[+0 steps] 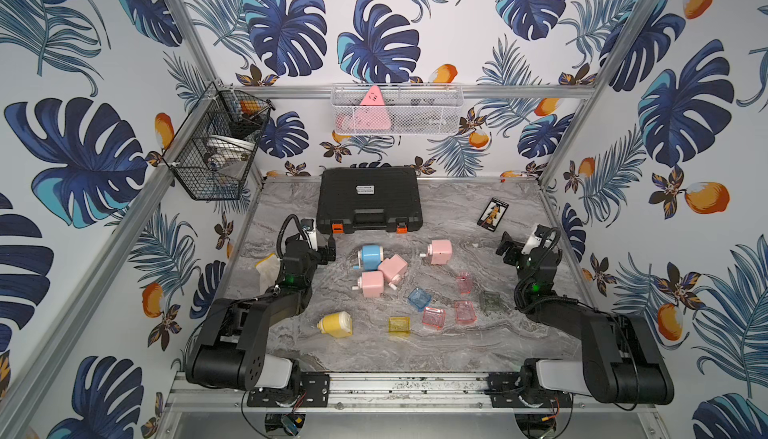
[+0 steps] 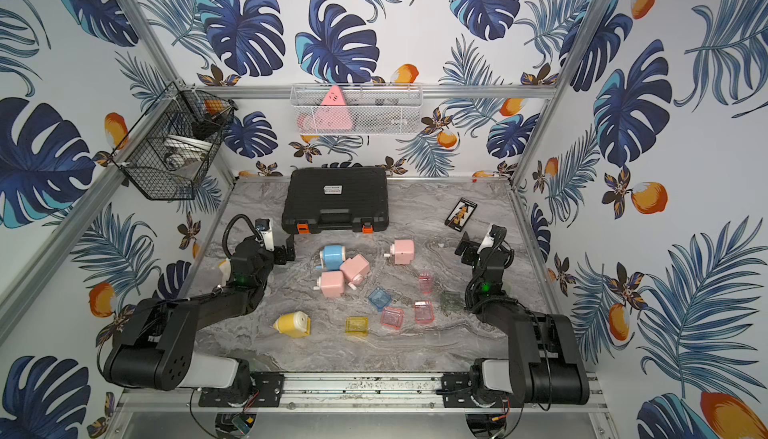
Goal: Put the tray back into the pencil sharpener
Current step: Move the container to the center of the board.
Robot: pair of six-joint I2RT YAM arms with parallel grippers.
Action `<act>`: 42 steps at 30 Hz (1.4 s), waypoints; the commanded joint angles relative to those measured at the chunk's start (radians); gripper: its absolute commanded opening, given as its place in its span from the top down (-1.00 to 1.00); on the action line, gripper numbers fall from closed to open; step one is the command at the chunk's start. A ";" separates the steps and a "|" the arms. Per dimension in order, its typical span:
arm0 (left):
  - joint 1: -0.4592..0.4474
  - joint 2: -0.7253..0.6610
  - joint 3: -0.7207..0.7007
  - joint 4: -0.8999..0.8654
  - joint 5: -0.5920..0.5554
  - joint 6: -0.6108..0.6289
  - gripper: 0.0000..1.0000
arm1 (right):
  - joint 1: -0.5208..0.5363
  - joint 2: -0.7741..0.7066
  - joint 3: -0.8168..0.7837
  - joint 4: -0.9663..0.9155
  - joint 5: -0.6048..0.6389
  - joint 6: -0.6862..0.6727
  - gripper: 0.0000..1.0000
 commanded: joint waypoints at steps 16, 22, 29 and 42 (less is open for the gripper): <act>0.002 -0.205 0.233 -0.654 0.169 0.051 -0.98 | 0.030 -0.092 0.349 -0.573 -0.589 0.068 -1.00; 0.001 -0.258 0.267 -0.762 0.270 0.126 -0.98 | 0.284 -0.133 0.451 -0.859 -0.568 -0.255 -0.96; 0.001 -0.314 0.300 -0.840 0.392 0.247 -0.96 | 0.590 -0.073 0.557 -1.177 -0.578 -0.462 -0.72; -0.001 -0.368 0.429 -1.037 0.439 0.320 -0.95 | 1.020 0.098 0.586 -1.285 -0.485 -0.524 -0.27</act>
